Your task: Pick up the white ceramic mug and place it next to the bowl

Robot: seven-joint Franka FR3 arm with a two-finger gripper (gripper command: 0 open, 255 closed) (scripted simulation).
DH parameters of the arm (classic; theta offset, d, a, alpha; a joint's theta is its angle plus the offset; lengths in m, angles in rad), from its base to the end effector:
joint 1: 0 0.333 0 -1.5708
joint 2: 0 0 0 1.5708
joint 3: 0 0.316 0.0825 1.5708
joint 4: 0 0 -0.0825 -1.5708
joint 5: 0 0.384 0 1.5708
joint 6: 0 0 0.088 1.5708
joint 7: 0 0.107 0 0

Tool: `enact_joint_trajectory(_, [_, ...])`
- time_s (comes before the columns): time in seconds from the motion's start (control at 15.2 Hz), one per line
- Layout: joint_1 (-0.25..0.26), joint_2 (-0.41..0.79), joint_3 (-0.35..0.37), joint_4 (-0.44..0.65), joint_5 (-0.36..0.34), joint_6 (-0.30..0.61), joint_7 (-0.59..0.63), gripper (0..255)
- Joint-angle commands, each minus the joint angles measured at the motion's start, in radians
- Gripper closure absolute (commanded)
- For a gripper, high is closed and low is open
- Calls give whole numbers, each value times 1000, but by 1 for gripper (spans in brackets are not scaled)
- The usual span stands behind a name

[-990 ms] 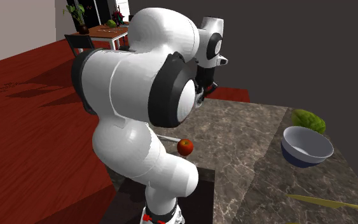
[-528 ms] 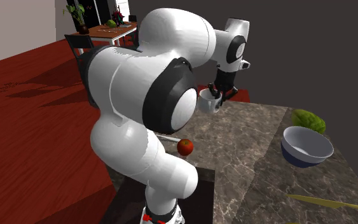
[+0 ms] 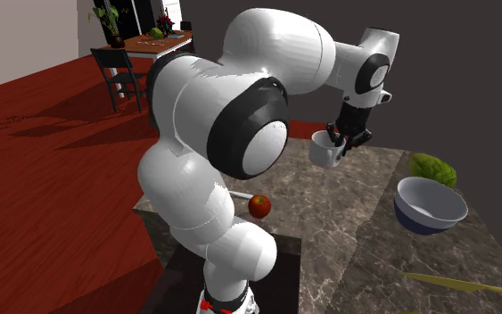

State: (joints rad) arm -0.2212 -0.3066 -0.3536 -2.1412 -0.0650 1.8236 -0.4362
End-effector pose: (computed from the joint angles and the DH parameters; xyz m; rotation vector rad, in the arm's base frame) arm 0.3815 -0.2685 0.5210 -3.0871 0.1618 0.0070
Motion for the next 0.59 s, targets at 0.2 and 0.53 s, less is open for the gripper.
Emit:
enact_joint_trajectory(0.2, [-17, 39, -41, 2, 0, 37, -59, 255])
enact_joint_trajectory(0.53, [-18, 51, -47, -54, 2, 105, -63, 255])
